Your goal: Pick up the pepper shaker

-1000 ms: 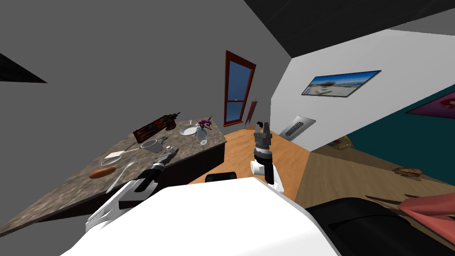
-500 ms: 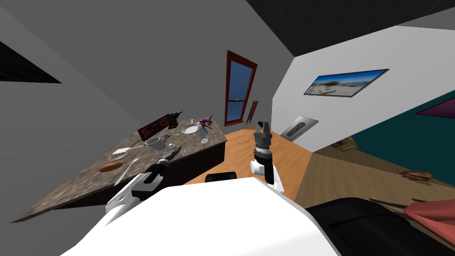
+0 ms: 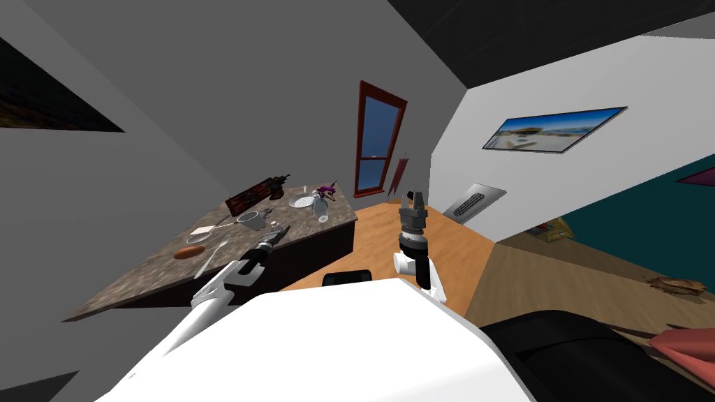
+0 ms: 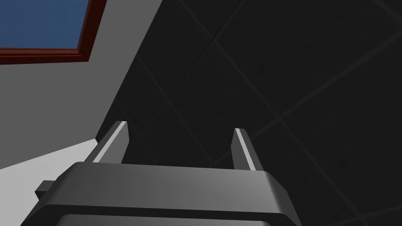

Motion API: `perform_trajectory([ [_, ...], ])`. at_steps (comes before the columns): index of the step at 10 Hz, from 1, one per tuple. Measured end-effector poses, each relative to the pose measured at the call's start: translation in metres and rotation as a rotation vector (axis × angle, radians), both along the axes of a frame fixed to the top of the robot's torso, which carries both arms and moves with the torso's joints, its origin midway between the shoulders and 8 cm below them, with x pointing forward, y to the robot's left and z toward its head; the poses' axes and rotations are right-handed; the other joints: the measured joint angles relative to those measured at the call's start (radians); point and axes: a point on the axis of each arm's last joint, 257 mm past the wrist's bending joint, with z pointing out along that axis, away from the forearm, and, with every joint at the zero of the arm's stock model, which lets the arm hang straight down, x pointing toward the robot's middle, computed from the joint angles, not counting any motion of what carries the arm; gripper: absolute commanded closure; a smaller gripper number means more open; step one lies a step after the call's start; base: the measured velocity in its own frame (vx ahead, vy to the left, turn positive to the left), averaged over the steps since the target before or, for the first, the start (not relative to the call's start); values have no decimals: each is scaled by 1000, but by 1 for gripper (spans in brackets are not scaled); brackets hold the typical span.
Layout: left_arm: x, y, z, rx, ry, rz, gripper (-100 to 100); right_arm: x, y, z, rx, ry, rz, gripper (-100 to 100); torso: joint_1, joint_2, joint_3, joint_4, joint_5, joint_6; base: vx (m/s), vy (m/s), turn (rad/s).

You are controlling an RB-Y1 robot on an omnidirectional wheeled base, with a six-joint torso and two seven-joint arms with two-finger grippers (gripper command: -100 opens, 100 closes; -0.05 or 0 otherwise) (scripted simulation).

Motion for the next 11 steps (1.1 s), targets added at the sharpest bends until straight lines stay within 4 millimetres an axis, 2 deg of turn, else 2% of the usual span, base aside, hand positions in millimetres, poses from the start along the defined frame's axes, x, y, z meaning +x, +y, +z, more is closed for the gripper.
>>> perform_trajectory([
  [4,23,-3,-3,-2,2,-11,-100,0,0,0,0,0,0,0,0,0,0,0,0,0,-36,-7,59],
  [6,42,-8,0,-1,-4,-29,-100,0,0,0,0,0,0,0,0,1,0,0,0,0,-34,-9,20],
  [7,43,-7,-2,-1,0,-27,-100,0,0,0,0,0,0,0,0,0,0,0,0,0,-39,-9,96],
  [9,59,-15,5,3,-9,-47,-100,0,0,0,0,0,0,0,0,1,0,0,0,0,-31,-8,20],
  [11,64,-11,1,2,-3,-41,-100,0,0,0,0,0,0,0,1,-1,-1,0,0,0,-21,0,42],
])
